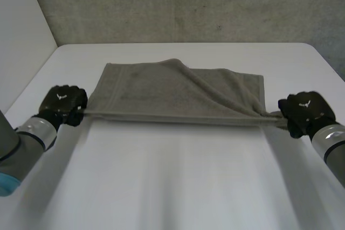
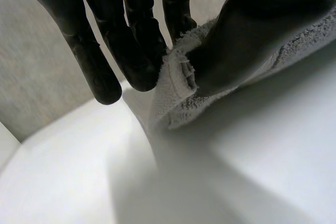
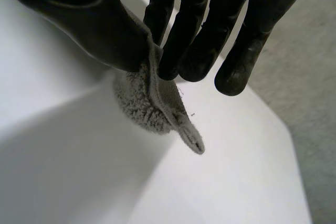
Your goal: Fold the towel.
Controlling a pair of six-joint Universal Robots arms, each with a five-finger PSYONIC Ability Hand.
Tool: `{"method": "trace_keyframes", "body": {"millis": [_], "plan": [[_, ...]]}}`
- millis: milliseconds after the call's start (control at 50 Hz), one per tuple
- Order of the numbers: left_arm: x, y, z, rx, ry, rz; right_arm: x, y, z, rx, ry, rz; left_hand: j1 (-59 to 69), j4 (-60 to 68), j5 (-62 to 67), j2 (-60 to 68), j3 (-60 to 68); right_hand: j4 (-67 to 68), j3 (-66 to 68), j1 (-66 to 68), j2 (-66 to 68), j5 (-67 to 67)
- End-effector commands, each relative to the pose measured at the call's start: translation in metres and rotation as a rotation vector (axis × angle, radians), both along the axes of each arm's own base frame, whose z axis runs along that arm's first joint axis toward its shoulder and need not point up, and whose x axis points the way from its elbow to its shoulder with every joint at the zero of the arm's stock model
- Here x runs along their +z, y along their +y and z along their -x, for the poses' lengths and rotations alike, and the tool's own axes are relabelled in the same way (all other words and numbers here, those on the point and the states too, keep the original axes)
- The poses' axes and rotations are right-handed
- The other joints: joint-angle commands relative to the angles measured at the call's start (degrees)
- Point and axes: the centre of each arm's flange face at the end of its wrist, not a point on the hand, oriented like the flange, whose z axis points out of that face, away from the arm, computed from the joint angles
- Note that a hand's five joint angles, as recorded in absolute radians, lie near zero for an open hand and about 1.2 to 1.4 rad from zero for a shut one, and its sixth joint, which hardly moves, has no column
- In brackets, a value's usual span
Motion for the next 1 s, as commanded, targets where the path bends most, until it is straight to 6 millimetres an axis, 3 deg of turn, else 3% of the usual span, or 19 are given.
{"method": "trace_keyframes", "body": {"millis": [20, 100, 280, 380, 500, 560, 600, 620, 640, 660, 680, 720, 760, 780, 860, 1000], "plan": [[0.055, 0.019, 0.001, -0.025, 0.025, 0.070, 0.044, 0.006, -0.001, 0.008, -0.009, 0.097, 6.0, 2.1, 5.6, 2.7, 2.9, 2.8, 2.4, 3.7, 3.4, 2.8], [0.075, 0.029, 0.001, -0.056, 0.057, 0.073, 0.073, 0.018, -0.001, 0.021, -0.008, 0.110, 6.0, 2.1, 5.6, 2.7, 2.9, 2.8, 2.4, 3.7, 3.4, 2.8], [0.110, 0.058, -0.024, -0.076, 0.110, 0.052, 0.091, 0.044, -0.002, 0.074, 0.051, -0.014, 6.0, 2.1, 5.6, 2.7, 2.9, 2.8, 2.4, 3.7, 3.4, 2.8], [0.116, 0.069, -0.034, -0.084, 0.126, 0.022, 0.099, 0.068, 0.004, 0.196, 0.275, -0.141, 6.0, 2.1, 5.6, 2.7, 2.9, 2.8, 2.4, 3.7, 3.4, 2.8], [0.110, 0.072, -0.043, -0.097, 0.151, -0.025, 0.107, 0.067, 0.009, 0.225, 0.327, -0.165, 6.0, 2.1, 5.6, 2.7, 2.9, 2.8, 2.4, 3.7, 3.4, 2.8], [0.105, 0.070, -0.042, -0.106, 0.160, -0.042, 0.107, 0.058, 0.010, 0.217, 0.319, -0.149, 6.0, 2.1, 5.6, 2.7, 2.9, 2.8, 2.4, 3.7, 3.4, 2.8], [0.100, 0.066, -0.041, -0.113, 0.162, -0.052, 0.088, 0.036, 0.008, 0.217, 0.303, -0.157, 6.0, 2.1, 5.6, 2.7, 2.9, 2.8, 2.4, 3.7, 3.4, 2.8], [0.100, 0.066, -0.041, -0.113, 0.162, -0.052, 0.088, 0.036, 0.008, 0.217, 0.303, -0.157, 6.0, 2.1, 5.6, 2.7, 2.9, 2.8, 2.4, 3.7, 3.4, 2.8], [0.090, 0.057, -0.039, -0.124, 0.166, -0.066, 0.080, 0.024, 0.007, 0.201, 0.287, -0.148, 6.0, 2.1, 5.6, 2.7, 2.9, 2.8, 2.4, 3.7, 3.4, 2.8], [0.081, 0.049, -0.032, -0.157, 0.167, -0.070, 0.080, 0.023, 0.007, 0.201, 0.287, -0.148, 6.0, 2.1, 5.6, 2.7, 2.9, 2.8, 2.4, 3.7, 3.4, 2.8], [0.081, 0.049, -0.032, -0.158, 0.167, -0.070, 0.073, 0.011, 0.006, 0.173, 0.261, -0.138, 6.0, 2.1, 5.6, 2.7, 2.9, 2.8, 2.4, 3.7, 3.4, 2.8], [0.065, 0.032, -0.013, -0.213, 0.153, -0.062, 0.069, 0.000, 0.005, 0.137, 0.232, -0.125, 6.0, 2.1, 5.6, 2.7, 2.9, 2.8, 2.4, 3.7, 3.4, 2.8], [0.056, 0.023, -0.006, -0.207, 0.143, -0.067, 0.054, -0.020, -0.006, 0.085, 0.202, -0.115, 6.0, 2.1, 5.6, 2.7, 2.9, 2.8, 2.4, 3.7, 3.4, 2.8], [0.055, 0.023, -0.006, -0.207, 0.143, -0.067, 0.054, -0.020, -0.006, 0.084, 0.202, -0.115, 6.0, 2.1, 5.6, 2.7, 2.9, 2.8, 2.4, 3.7, 3.4, 2.8], [0.028, -0.014, 0.001, -0.119, 0.113, -0.087, 0.026, -0.041, -0.027, 0.046, 0.228, -0.119, 6.0, 2.1, 5.6, 2.7, 2.9, 2.8, 2.4, 3.7, 3.4, 2.8], [0.002, -0.052, 0.008, -0.077, 0.103, -0.091, -0.003, -0.071, -0.036, -0.009, 0.175, -0.091, 6.0, 2.1, 5.6, 2.7, 2.9, 2.8, 2.4, 3.7, 3.4, 2.8]]}}
